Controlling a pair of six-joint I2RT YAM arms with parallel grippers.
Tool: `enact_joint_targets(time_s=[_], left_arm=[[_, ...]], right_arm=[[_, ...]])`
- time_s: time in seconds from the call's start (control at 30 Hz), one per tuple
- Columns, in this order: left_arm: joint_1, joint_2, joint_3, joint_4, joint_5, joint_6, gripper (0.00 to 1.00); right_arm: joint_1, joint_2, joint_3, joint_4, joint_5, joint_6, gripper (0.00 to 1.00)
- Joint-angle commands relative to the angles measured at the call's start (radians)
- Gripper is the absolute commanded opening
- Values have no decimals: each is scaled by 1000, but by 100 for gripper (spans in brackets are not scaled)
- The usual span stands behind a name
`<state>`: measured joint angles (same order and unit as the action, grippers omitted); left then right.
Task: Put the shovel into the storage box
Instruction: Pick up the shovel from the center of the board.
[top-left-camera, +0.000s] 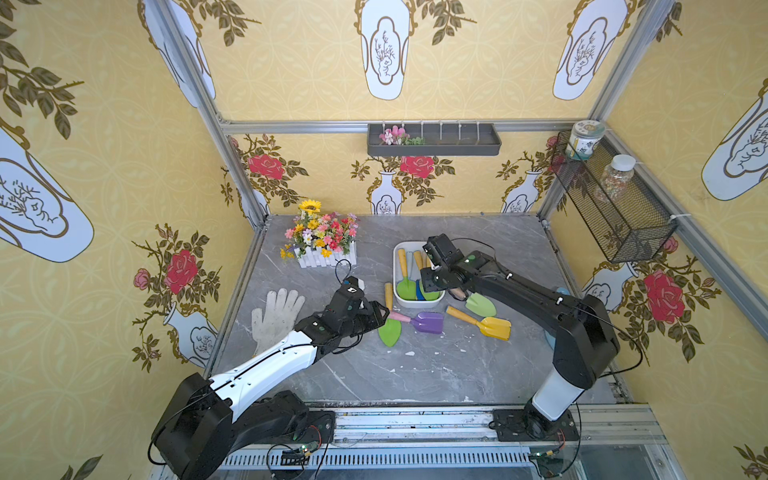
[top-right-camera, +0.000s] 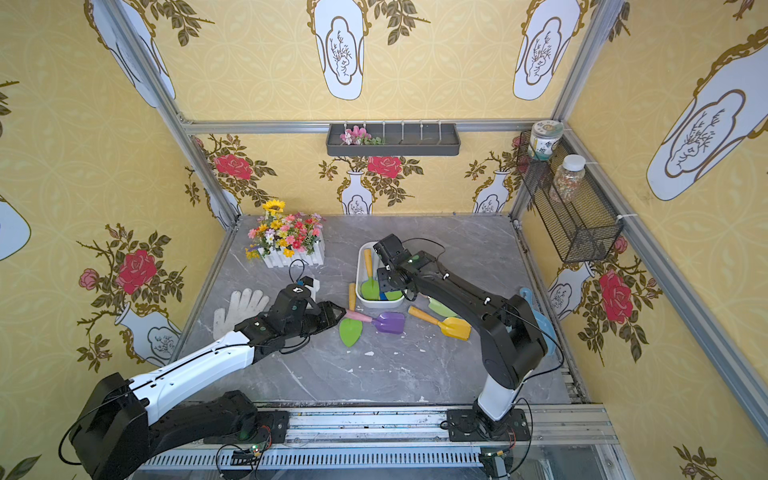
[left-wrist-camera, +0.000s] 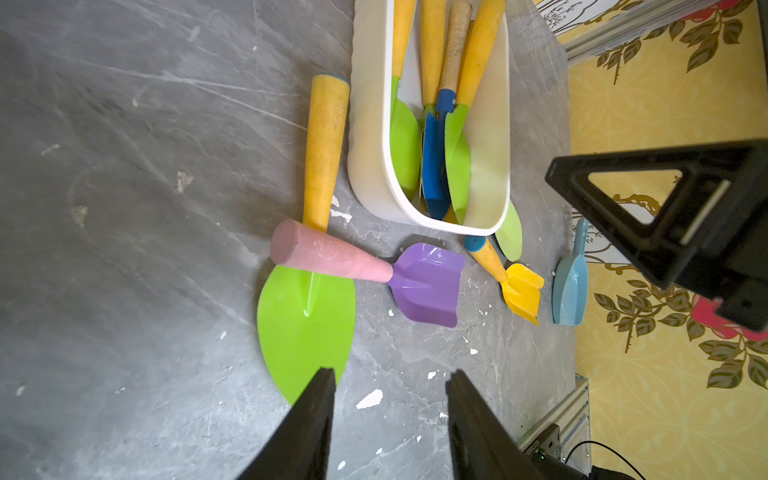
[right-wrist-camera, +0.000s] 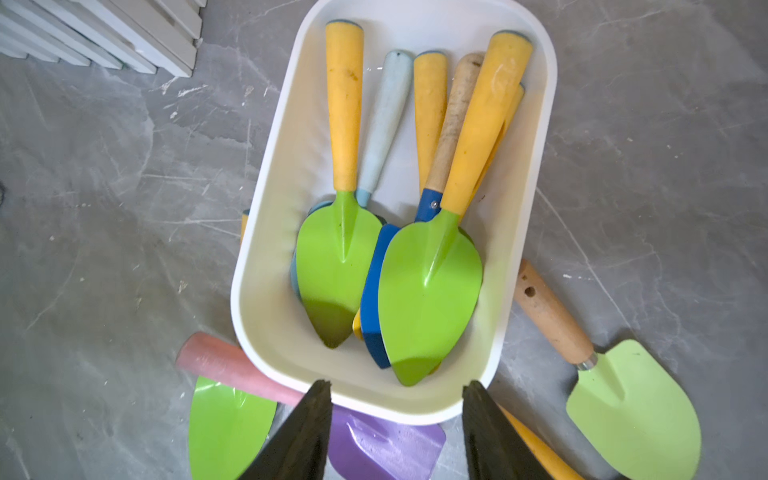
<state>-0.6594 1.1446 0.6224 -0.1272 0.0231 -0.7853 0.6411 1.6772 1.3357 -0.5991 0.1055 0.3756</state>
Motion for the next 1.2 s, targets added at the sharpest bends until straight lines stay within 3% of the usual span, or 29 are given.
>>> enact_joint_targets(time_s=[0.0,0.17,0.27,0.77,1.17], left_arm=[[1,11,6,9,13,15,48],[0,19,15,15,18,14,48],[1,15,16,15,15,12,49],[92,-109,-26,-42,22,20,55],[97,-101,-35,-33,28,7,55]], right_arm=[[14,-51,-56,45,-54,-49,57],[47,-94,-143,102,-125,-95,68],[67,-94,-178,139,-167,-110,69],[127,61,-204,273,-270,-195,55],[132,184,-145,295,-272,-250,54]])
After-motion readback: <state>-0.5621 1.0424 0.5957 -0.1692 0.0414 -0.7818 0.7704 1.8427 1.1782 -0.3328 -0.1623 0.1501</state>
